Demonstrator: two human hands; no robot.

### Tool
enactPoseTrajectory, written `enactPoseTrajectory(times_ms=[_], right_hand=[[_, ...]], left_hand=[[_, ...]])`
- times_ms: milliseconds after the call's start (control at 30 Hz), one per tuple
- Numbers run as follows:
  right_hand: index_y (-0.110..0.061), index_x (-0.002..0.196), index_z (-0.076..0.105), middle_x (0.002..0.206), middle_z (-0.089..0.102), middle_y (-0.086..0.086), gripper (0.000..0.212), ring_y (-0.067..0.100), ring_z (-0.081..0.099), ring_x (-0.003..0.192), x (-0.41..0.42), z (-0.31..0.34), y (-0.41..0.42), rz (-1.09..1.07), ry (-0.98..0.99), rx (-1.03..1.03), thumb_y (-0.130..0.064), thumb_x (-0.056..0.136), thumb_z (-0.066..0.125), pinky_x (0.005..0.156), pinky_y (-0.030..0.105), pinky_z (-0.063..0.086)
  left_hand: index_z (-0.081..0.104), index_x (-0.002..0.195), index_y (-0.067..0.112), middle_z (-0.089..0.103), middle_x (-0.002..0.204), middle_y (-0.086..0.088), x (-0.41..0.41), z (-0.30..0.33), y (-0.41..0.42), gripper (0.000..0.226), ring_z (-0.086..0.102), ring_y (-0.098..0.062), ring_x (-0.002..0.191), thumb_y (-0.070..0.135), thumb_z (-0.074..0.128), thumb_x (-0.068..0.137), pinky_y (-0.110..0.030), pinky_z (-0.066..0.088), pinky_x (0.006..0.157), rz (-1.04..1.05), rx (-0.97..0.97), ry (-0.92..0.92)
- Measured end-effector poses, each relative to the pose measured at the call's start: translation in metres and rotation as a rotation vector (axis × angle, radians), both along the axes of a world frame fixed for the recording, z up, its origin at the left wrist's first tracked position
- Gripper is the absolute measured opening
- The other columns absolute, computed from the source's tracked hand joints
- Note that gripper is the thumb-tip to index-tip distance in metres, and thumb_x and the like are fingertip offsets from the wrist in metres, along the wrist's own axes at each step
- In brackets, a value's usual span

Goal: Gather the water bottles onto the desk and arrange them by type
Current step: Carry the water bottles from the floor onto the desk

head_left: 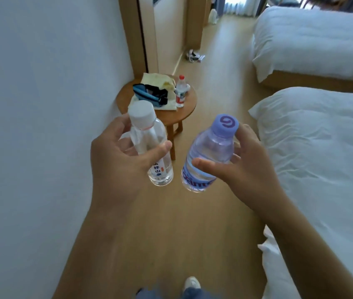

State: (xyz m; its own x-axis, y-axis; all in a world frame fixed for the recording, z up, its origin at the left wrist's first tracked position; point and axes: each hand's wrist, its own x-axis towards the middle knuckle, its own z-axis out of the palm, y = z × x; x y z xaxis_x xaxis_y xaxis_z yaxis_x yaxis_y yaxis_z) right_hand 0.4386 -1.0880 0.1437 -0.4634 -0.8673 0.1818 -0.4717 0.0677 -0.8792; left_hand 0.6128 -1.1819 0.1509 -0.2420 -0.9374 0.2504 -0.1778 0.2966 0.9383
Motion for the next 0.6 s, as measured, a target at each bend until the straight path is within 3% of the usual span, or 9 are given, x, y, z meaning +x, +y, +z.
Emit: enactPoseTrajectory(times_ms=[100,233,300,400,500,533,600], right_hand=[[-0.026,0.122,0.056,0.118,0.061,-0.002,0.061,0.016,0.063,0.106,-0.054,0.011,-0.019,-0.090,0.023,-0.035,-0.035,0.069,0.087,0.090,0.033,0.056],[-0.019,0.122,0.061,0.111,0.069,-0.001,0.062,0.013,0.068,0.100,-0.121,0.018,-0.053,-0.190,-0.014,-0.066,-0.035,0.068,0.087,0.087,0.031,0.058],[-0.020,0.119,0.062,0.106,0.071,-0.005,0.058,0.008,0.070,0.094,-0.153,0.019,-0.077,-0.217,-0.036,-0.085,-0.035,0.068,0.086,0.081,0.023,0.057],[-0.030,0.110,0.060,0.098,0.068,-0.021,0.054,-0.005,0.069,0.087,-0.198,0.023,-0.120,-0.249,-0.052,-0.122,-0.046,0.062,0.079,0.069,0.007,0.050],[-0.035,0.109,0.058,0.096,0.067,-0.026,0.056,-0.009,0.067,0.085,-0.245,0.026,-0.168,-0.302,-0.045,-0.144,-0.052,0.057,0.075,0.067,0.005,0.048],[-0.034,0.110,0.059,0.097,0.068,-0.025,0.058,-0.008,0.068,0.086,-0.261,0.027,-0.183,-0.322,-0.040,-0.148,-0.052,0.057,0.075,0.068,0.005,0.049],[-0.030,0.114,0.061,0.101,0.069,-0.020,0.062,-0.003,0.069,0.089,-0.294,0.030,-0.214,-0.375,-0.034,-0.164,-0.053,0.058,0.074,0.071,0.008,0.051]], left_hand=[[0.065,0.116,0.013,0.067,0.105,0.023,-0.065,0.009,-0.028,0.052,0.065,0.015,0.089,0.017,0.087,0.069,-0.004,0.050,0.069,-0.063,-0.049,0.028],[0.064,0.116,0.020,0.065,0.092,0.039,-0.138,0.013,-0.077,0.050,0.062,0.020,0.087,0.017,0.086,0.071,-0.001,0.047,0.066,-0.141,-0.071,0.044],[0.061,0.116,0.027,0.061,0.089,0.047,-0.173,0.014,-0.106,0.050,0.061,0.022,0.085,0.020,0.085,0.072,0.000,0.046,0.064,-0.185,-0.072,0.050],[0.063,0.121,0.022,0.064,0.095,0.036,-0.226,0.012,-0.158,0.056,0.062,0.021,0.084,0.025,0.086,0.069,-0.001,0.047,0.063,-0.223,-0.062,0.062],[0.065,0.124,0.020,0.072,0.110,0.014,-0.279,0.012,-0.219,0.060,0.070,0.002,0.094,0.022,0.089,0.068,-0.018,0.059,0.076,-0.251,-0.033,0.084],[0.066,0.122,0.021,0.073,0.108,0.015,-0.297,0.013,-0.239,0.059,0.070,0.002,0.093,0.021,0.089,0.068,-0.019,0.059,0.075,-0.268,-0.030,0.082],[0.067,0.117,0.023,0.071,0.098,0.027,-0.333,0.017,-0.277,0.054,0.067,0.012,0.087,0.020,0.089,0.068,-0.007,0.053,0.068,-0.324,-0.051,0.065]])
